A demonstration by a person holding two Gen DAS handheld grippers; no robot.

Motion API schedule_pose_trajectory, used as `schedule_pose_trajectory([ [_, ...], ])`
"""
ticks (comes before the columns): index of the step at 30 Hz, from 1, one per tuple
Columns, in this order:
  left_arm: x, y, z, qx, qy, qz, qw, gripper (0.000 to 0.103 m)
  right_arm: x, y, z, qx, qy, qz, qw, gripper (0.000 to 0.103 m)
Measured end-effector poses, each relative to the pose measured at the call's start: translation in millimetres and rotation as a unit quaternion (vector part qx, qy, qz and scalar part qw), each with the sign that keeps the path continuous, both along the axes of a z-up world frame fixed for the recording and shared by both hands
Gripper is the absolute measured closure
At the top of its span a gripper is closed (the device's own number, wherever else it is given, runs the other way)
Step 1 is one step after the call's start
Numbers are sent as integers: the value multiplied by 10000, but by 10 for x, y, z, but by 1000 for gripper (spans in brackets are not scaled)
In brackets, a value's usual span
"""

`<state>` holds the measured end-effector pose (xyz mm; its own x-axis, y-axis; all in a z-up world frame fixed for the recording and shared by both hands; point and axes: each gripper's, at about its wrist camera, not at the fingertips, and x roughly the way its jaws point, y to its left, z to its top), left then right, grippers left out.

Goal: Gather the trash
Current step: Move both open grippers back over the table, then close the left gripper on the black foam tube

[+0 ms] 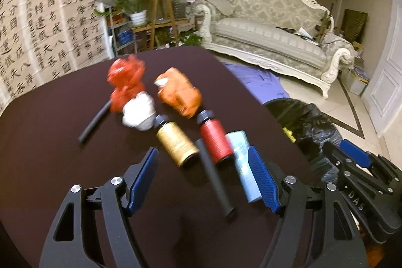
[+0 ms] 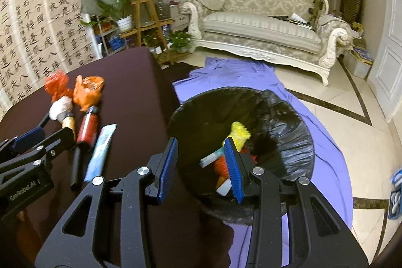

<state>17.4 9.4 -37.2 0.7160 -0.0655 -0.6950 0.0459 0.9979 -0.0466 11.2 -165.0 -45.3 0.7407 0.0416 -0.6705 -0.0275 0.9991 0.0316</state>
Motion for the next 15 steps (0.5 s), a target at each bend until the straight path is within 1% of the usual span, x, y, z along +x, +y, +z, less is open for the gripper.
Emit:
schedule_pose_trajectory([
  [3,-43,99,-68,-5,118,91,9999,32,-37,83,-23,-20,52,95,9999,65],
  [7,-45,166,-140,-122,314,121,9994,32,-64,144,-65,-39,125,166,9998,65],
  [11,-6,145,-113,-149,312,75,9994,32,-70,179,-73,-42,145,198,9997,65],
  [15,25,90,-156,-96,420,-26,9991,40,-55,195,-64,-29,135,223,9997,65],
])
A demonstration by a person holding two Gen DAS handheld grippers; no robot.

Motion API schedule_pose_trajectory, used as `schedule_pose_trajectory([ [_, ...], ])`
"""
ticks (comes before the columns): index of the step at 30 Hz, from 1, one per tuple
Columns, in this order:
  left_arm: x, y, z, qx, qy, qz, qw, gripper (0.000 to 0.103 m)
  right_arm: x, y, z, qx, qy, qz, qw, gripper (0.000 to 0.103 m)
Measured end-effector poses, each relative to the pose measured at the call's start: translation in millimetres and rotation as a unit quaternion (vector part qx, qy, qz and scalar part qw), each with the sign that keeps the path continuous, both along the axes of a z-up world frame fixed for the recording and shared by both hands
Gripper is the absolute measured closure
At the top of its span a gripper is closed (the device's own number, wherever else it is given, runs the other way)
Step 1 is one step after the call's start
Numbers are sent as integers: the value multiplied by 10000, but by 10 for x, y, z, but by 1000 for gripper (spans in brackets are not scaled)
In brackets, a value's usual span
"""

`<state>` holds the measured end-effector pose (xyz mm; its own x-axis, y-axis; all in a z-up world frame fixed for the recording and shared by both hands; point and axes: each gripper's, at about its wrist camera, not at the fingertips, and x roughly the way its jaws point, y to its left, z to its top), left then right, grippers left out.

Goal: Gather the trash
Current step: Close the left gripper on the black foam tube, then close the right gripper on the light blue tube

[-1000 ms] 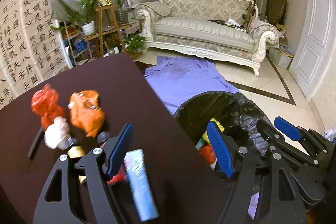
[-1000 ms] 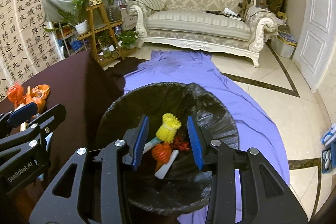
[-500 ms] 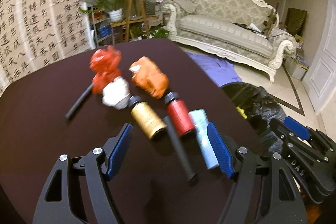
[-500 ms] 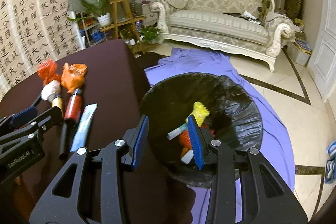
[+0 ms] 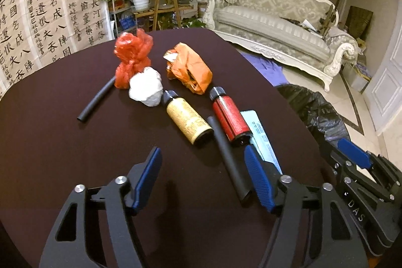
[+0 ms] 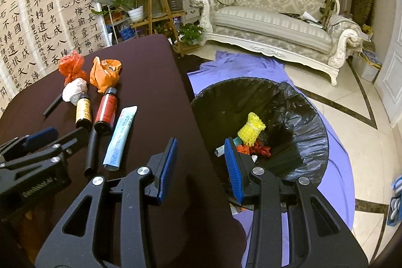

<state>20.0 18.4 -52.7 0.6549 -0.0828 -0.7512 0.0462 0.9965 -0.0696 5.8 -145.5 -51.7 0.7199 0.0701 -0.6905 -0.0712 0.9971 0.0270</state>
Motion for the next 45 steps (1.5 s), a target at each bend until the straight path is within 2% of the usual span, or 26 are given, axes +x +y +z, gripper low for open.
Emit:
schedule_pose_trajectory([
  [7,-1,-28,-92,48,215,-171,9996,63,-1,32,10,35,-11,65,10000,65],
  [8,-6,-22,-91,61,201,-171,9996,65,-2,36,7,39,-8,73,10000,65],
  [10,-19,-11,-92,63,201,-225,9995,78,-4,45,5,50,0,89,9999,65],
  [14,-83,0,-105,123,173,-296,9993,89,-8,71,5,57,14,137,9999,65],
  [19,-146,84,-96,-12,205,-321,9993,90,-16,148,5,55,28,226,9997,65],
  [38,-507,438,-85,-99,222,-310,9992,90,17,567,-13,16,129,701,9975,65],
  [45,-457,432,-94,-50,188,-254,9995,86,95,700,-64,-53,224,836,9962,65],
])
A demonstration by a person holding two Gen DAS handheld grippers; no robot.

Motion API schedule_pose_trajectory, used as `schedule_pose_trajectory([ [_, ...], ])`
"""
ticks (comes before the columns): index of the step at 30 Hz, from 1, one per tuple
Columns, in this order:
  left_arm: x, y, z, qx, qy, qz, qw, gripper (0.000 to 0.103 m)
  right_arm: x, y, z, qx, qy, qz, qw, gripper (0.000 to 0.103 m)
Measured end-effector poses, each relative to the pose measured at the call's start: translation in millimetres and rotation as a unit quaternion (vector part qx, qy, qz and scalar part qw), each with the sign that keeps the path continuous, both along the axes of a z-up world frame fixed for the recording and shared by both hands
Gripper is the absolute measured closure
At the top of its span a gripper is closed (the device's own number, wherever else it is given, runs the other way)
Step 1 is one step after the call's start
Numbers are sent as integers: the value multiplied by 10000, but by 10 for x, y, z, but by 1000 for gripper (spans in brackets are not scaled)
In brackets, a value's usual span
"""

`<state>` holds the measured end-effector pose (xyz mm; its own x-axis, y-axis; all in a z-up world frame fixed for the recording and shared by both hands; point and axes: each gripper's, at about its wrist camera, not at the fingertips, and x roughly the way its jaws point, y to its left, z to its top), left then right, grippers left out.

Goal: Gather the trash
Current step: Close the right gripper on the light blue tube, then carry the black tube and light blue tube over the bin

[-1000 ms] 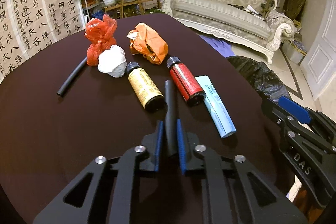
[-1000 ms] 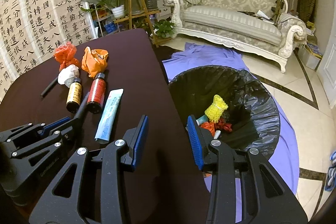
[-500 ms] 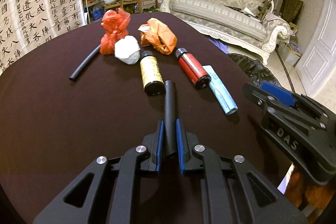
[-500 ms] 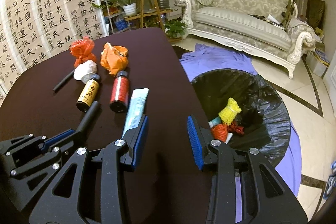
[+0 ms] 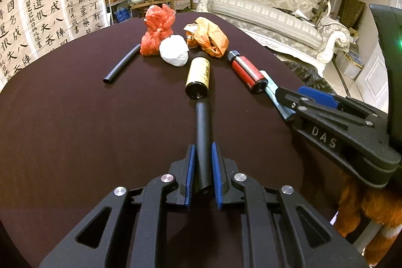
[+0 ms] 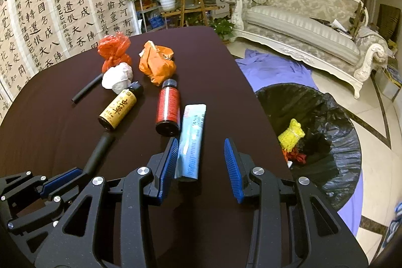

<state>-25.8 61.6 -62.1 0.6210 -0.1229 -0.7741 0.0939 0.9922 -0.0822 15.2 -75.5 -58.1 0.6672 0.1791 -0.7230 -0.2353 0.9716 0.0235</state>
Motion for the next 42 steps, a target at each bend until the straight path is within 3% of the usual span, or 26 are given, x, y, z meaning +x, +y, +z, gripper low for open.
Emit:
schedule_pose_trajectory([
  [9,30,18,-7,-15,-22,78,10000,89,74,120,-80,-214,177,35,9996,66],
  [15,15,66,3,-113,-40,67,9999,89,-4,108,-78,-299,168,66,9994,84],
  [18,-5,61,16,-130,-62,54,9999,89,-60,64,-70,-266,162,52,9995,87],
  [34,-142,-42,300,-344,-597,-86,9976,89,-231,-280,239,-32,-295,-302,9991,88],
  [42,21,-317,471,-391,-913,-386,9943,89,-181,-623,370,-27,-547,-740,9957,88],
])
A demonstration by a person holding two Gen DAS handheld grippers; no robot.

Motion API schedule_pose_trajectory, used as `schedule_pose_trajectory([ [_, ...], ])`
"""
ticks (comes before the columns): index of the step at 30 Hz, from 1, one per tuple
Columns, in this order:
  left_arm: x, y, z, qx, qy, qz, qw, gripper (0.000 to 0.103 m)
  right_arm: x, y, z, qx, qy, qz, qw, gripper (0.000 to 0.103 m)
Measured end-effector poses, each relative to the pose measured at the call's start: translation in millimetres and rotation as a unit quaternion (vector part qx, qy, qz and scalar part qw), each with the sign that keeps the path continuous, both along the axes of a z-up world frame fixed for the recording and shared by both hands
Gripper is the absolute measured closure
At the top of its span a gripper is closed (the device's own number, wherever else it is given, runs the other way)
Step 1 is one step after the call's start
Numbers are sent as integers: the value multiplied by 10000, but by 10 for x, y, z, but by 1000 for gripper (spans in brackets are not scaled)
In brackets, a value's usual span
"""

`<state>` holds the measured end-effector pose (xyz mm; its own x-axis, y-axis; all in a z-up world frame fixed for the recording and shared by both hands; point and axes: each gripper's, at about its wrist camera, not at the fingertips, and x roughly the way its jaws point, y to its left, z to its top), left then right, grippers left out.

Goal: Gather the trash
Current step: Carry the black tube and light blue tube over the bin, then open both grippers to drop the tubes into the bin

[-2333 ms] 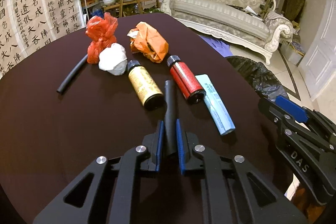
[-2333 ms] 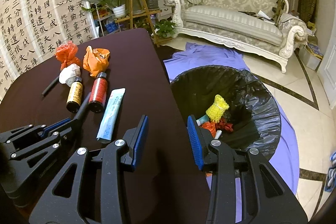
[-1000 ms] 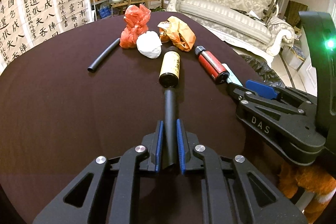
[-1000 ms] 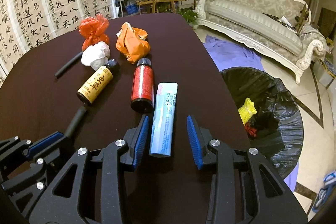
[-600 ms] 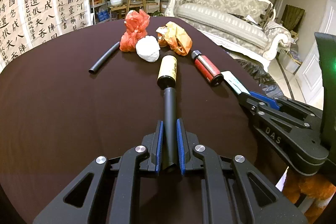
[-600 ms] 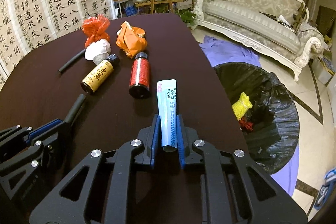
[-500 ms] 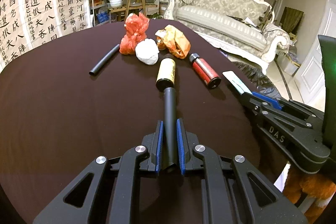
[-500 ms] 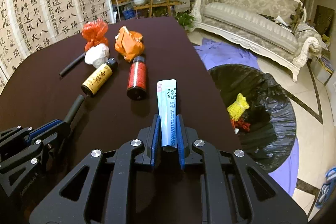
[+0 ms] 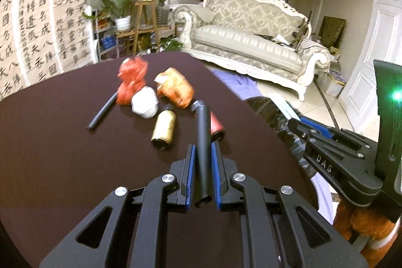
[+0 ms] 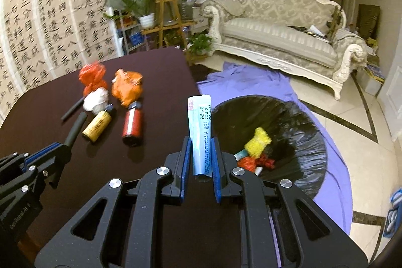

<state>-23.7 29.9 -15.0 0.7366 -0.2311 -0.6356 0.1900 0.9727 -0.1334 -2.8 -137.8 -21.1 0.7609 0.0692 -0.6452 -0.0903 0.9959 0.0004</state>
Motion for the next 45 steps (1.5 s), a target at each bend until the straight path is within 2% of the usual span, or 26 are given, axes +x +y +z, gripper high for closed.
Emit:
schedule_pose_trajectory([
  [7,241,-390,53,66,-172,-347,9992,89,90,-321,39,-37,-177,-437,9989,88],
  [14,568,-724,10,169,-127,-531,9984,89,227,-667,-2,-8,-245,-811,9964,87],
  [23,904,-1103,-138,442,-2,-765,9961,89,384,-890,-147,25,-157,-966,9952,87],
  [32,1048,-1357,-228,676,45,-919,9935,89,533,-1029,-292,109,-33,-1085,9940,86],
  [35,1086,-1419,-276,762,126,-1002,9920,89,570,-1076,-322,115,0,-1126,9936,85],
  [36,1091,-1422,-289,775,148,-1012,9917,88,574,-1096,-331,122,2,-1147,9933,80],
  [37,1098,-1425,-307,800,183,-1021,9914,85,574,-1100,-334,128,-2,-1170,9931,73],
  [38,1103,-1428,-319,824,209,-1022,9911,81,572,-1121,-336,132,-18,-1203,9927,71],
  [40,1099,-1438,-324,838,196,-992,9913,60,564,-1137,-342,121,-16,-1234,9923,70],
  [42,1088,-1437,-310,839,129,-929,9921,51,554,-1155,-351,124,-17,-1268,9919,70],
  [45,1075,-1428,-308,837,136,-895,9924,46,528,-1174,-348,155,-17,-1310,9913,69],
])
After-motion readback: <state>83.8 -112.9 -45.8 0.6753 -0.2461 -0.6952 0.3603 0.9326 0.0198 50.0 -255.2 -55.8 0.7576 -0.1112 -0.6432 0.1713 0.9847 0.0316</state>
